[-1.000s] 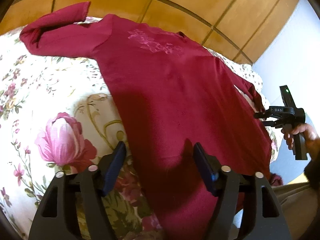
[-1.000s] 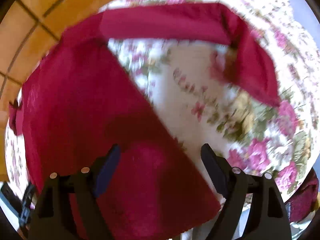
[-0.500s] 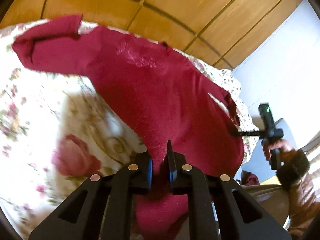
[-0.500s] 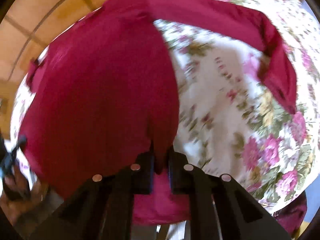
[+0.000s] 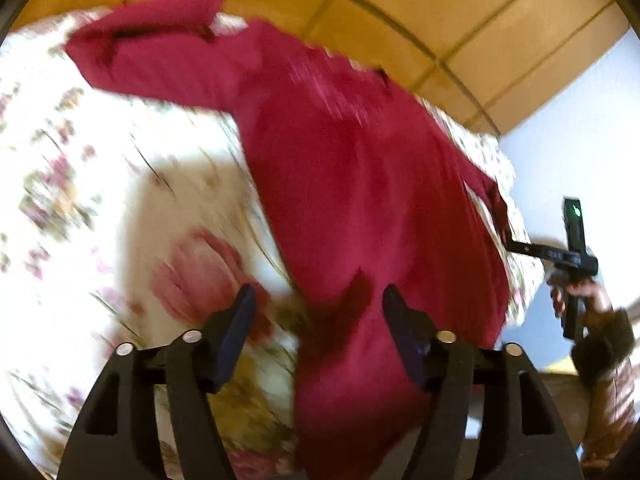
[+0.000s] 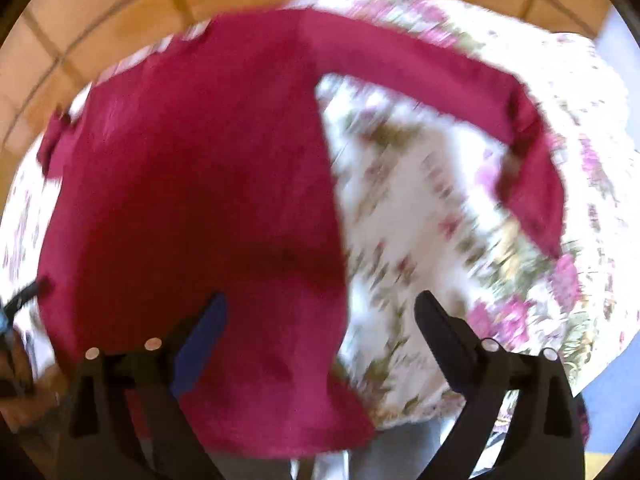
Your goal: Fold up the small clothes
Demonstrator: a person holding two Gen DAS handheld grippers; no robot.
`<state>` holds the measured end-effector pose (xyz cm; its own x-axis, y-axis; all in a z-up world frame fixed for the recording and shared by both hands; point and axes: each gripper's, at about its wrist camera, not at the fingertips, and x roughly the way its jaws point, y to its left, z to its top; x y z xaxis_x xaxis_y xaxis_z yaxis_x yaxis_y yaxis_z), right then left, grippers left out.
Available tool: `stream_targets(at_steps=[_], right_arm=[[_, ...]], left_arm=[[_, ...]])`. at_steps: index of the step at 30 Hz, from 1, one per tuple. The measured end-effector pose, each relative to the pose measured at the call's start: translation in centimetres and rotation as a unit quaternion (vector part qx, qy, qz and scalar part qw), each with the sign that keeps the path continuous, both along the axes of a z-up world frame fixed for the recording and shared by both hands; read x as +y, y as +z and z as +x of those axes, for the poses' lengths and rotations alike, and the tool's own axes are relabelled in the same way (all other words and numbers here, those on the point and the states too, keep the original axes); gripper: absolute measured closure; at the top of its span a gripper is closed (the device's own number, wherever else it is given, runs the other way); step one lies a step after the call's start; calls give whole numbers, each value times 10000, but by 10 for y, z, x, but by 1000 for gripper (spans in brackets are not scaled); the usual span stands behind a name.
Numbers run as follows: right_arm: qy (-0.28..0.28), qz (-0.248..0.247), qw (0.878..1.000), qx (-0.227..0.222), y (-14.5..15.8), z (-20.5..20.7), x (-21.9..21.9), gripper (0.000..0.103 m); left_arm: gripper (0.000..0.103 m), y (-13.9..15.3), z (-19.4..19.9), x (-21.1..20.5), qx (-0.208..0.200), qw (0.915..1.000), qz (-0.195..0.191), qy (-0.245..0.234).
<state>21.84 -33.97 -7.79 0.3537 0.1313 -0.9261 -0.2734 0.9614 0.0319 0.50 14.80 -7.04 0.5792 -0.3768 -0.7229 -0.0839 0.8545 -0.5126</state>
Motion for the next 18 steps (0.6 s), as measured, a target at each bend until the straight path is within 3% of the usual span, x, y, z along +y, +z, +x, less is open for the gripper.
stream_targets(at_steps=[4, 7, 12, 16, 18], right_arm=[[-470, -26, 9984, -312, 0, 4, 3, 2], [-402, -286, 9981, -369, -9, 8, 23, 2], [-84, -575, 9970, -510, -24, 0, 68, 2], [113, -672, 9965, -488, -35, 5, 86, 2], [162, -694, 9965, -435, -40, 6, 92, 2]], left_arm=[[23, 11, 8, 31, -266, 9944, 556, 857], [23, 18, 19, 54, -481, 9834, 1058, 1390], [16, 39, 60, 83, -926, 9414, 2583, 1961], [16, 44, 99, 81, -1108, 9159, 3466, 1695], [16, 42, 126, 79, -1138, 8983, 3961, 1523]])
